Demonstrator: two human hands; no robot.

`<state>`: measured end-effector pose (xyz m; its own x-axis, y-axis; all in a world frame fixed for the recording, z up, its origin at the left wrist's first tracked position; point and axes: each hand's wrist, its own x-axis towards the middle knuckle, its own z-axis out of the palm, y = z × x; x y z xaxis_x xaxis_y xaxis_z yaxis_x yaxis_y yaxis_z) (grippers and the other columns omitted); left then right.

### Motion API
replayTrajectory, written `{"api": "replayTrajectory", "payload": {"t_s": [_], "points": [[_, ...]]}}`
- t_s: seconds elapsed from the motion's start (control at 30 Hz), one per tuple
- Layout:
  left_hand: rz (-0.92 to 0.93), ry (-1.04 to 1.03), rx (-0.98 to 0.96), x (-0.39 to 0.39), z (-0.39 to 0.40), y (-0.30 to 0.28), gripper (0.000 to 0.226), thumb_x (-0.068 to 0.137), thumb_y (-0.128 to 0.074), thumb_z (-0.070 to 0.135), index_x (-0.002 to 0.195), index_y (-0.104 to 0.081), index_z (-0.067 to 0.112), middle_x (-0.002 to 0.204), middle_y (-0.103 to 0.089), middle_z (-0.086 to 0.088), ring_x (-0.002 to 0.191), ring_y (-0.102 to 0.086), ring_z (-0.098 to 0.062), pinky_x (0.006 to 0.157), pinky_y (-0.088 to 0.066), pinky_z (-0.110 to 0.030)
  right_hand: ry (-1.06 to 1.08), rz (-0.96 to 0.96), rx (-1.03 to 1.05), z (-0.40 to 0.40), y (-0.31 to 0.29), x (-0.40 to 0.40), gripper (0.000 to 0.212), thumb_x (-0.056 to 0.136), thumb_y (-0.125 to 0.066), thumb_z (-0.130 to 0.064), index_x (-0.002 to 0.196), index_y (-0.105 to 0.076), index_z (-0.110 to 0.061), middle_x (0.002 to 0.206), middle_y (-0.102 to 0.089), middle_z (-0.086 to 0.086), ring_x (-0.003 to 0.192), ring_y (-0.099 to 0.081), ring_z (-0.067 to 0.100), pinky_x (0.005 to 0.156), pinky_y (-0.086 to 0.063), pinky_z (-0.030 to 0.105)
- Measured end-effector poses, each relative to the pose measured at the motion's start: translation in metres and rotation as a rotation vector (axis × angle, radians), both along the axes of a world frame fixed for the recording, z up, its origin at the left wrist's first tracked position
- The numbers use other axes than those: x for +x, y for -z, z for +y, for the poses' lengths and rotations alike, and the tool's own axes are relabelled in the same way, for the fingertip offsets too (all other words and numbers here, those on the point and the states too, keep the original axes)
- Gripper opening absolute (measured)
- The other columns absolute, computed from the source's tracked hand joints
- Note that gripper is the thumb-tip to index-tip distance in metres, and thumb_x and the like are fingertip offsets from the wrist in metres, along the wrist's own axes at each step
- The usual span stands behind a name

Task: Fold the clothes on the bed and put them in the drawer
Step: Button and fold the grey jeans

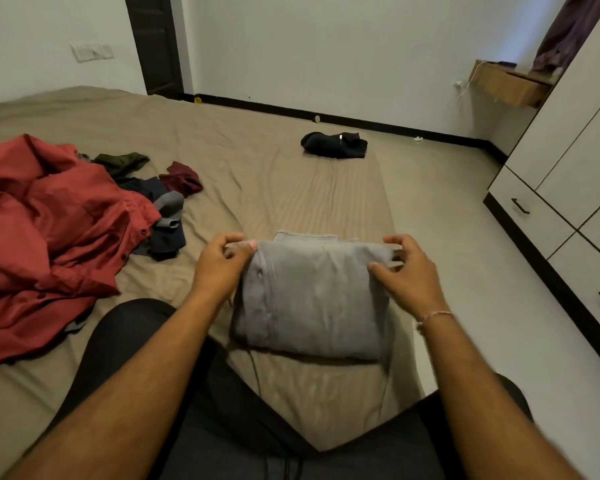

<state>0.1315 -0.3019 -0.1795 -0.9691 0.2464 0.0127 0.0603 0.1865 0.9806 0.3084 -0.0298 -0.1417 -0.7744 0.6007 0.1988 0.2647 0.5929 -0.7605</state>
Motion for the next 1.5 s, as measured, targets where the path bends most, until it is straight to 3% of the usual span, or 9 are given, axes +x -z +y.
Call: {"api": "replayTrajectory", "payload": {"t_s": [0.13,0.27,0.37,0.53,0.67,0.87,1.07,1.27,1.5], "points": [[0.228,0.092,-0.626,-0.004,0.004,0.031,0.086,0.086,-0.068,0.048,0.158,-0.029,0.021,0.155,-0.041,-0.01,0.14,-0.044,-0.033,0.112,-0.043,-0.046,-0.059,-0.086,0.424,-0.019,0.054,-0.007,0.067,0.085,-0.07,-0.035,0.147,-0.049,-0.018,0.145,-0.056,0.008,0.13,-0.056,0.031,0.111,-0.045,0.042],[0.617,0.571,-0.92,0.024,0.008,0.038,0.1,0.077,-0.06,0.065,0.162,-0.021,0.03,0.168,-0.018,-0.008,0.153,-0.023,-0.03,0.122,-0.028,-0.05,-0.474,-0.487,0.646,-0.043,0.096,0.006,0.097,0.082,-0.06,-0.066,0.163,-0.017,-0.033,0.17,-0.019,-0.001,0.155,-0.021,0.024,0.128,-0.014,0.046],[0.699,0.686,-1.243,0.044,0.017,0.053,0.102,0.088,-0.065,0.051,0.163,0.0,0.031,0.172,0.0,-0.009,0.158,-0.006,-0.029,0.125,-0.014,-0.057,-0.386,-0.613,0.735,-0.051,0.106,0.002,0.094,0.093,-0.062,-0.046,0.163,-0.001,-0.037,0.172,-0.006,-0.003,0.158,-0.007,0.025,0.127,-0.005,0.056],[0.754,0.537,-1.339,0.035,0.031,0.052,0.073,0.096,-0.057,0.04,0.158,-0.02,0.03,0.161,-0.029,-0.013,0.147,-0.031,-0.033,0.113,-0.031,-0.058,-0.272,-0.623,0.708,-0.05,0.105,-0.006,0.074,0.102,-0.053,-0.031,0.163,-0.012,-0.035,0.17,-0.018,0.003,0.155,-0.021,0.031,0.123,-0.025,0.056],[0.773,0.542,-1.251,0.035,0.027,0.018,0.026,0.088,-0.06,0.027,0.114,-0.059,0.03,0.107,-0.069,-0.001,0.101,-0.067,-0.026,0.09,-0.047,-0.038,-0.395,-0.621,0.631,-0.041,0.07,-0.007,0.058,0.089,-0.064,-0.028,0.143,-0.048,-0.041,0.137,-0.064,-0.003,0.12,-0.061,0.025,0.1,-0.052,0.038],[0.599,0.448,-0.587,0.027,-0.028,-0.014,0.028,0.073,-0.063,0.042,0.098,-0.073,0.034,0.089,-0.074,0.014,0.081,-0.07,-0.009,0.07,-0.056,-0.031,-0.636,-0.513,0.311,-0.034,-0.025,0.009,0.03,0.069,-0.069,-0.031,0.098,-0.07,-0.026,0.089,-0.072,-0.009,0.084,-0.068,0.012,0.076,-0.056,0.035],[0.636,0.101,-0.38,-0.018,0.018,-0.045,0.024,0.083,-0.075,0.041,0.104,-0.074,0.03,0.1,-0.074,0.012,0.089,-0.068,-0.01,0.078,-0.055,-0.03,-0.405,-0.323,-0.068,0.008,-0.063,-0.034,0.04,0.079,-0.087,-0.032,0.116,-0.071,-0.029,0.107,-0.075,-0.001,0.098,-0.072,0.019,0.085,-0.062,0.038],[0.441,-0.115,-0.37,-0.015,0.061,-0.007,0.045,0.083,-0.071,0.024,0.127,-0.062,0.025,0.129,-0.055,0.0,0.116,-0.052,-0.017,0.099,-0.045,-0.034,0.019,-0.259,0.317,0.027,-0.003,-0.077,0.07,0.089,-0.075,-0.03,0.151,-0.047,-0.012,0.153,-0.049,0.013,0.139,-0.048,0.031,0.116,-0.035,0.035],[-0.767,-0.078,0.34,0.067,0.092,0.063,0.022,0.079,-0.068,0.021,0.098,-0.058,0.017,0.073,-0.052,-0.004,0.061,-0.051,-0.016,0.06,-0.047,-0.029,-0.207,-0.506,0.331,-0.007,0.112,-0.052,0.084,0.097,-0.059,-0.056,0.164,-0.022,-0.021,0.173,-0.011,0.004,0.159,-0.011,0.022,0.129,-0.01,0.036]]}}
